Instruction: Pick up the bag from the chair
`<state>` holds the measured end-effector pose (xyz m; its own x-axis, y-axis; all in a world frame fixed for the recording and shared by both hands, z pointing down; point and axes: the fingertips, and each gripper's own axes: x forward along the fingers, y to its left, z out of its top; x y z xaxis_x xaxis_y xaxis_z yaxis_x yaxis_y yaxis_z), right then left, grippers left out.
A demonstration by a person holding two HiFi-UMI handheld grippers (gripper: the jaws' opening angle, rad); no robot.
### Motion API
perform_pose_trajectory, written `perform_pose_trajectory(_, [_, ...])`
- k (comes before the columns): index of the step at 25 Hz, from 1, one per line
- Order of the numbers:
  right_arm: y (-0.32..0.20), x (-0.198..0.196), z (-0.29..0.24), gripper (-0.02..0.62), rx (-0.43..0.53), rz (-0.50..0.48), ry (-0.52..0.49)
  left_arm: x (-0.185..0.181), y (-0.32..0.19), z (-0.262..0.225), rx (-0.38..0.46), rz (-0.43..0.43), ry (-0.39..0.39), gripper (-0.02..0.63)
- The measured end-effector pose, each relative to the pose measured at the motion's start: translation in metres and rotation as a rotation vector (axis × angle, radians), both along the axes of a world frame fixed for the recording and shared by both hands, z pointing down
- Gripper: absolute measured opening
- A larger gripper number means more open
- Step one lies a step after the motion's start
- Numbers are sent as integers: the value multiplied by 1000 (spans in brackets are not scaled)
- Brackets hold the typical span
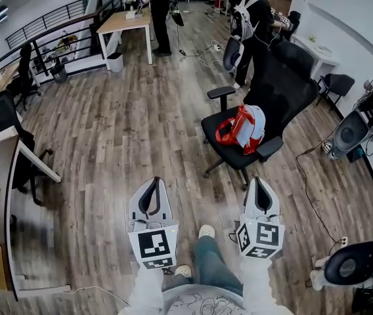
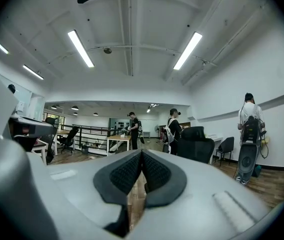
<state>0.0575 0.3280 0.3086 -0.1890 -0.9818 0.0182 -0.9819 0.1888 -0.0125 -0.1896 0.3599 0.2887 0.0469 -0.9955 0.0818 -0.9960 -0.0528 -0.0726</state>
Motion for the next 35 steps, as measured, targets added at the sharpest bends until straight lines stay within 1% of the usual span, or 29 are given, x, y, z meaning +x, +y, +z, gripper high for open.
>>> perform_pose_trajectory(6, [-82,10,1,10,6,-12,-12,9,-77,2,-5,-15,-5,5])
perform_pose_trajectory(12, [-171,32,-4,11,5,-30,-28,28,-161,-10,5,-34,-16,5])
perform_pose_trajectory(16, [-219,51,-8,11,11,-29,-31,37,-206,-14,15,-46,-23,5])
perform_pose_trajectory(20, [-253,67,-1,11,4,-28,-23,46,-242,-7,3,-53,-29,5])
perform_pose_trajectory(24, [-273,84,13,11,-28,-7,-31,56,-269,5,-22,-43,-27,5])
perform_pose_trajectory(29, [-302,100,29,12,-76,22,-62,69,-306,13,-53,-16,-30,5])
perform_pose_trajectory(34, [-345,106,46,15,-104,41,-81,76,-358,27,-66,22,-20,5])
perform_pose_trajectory(35, [-355,106,47,36,-106,37,-83,77,-371,29,-68,33,-18,5])
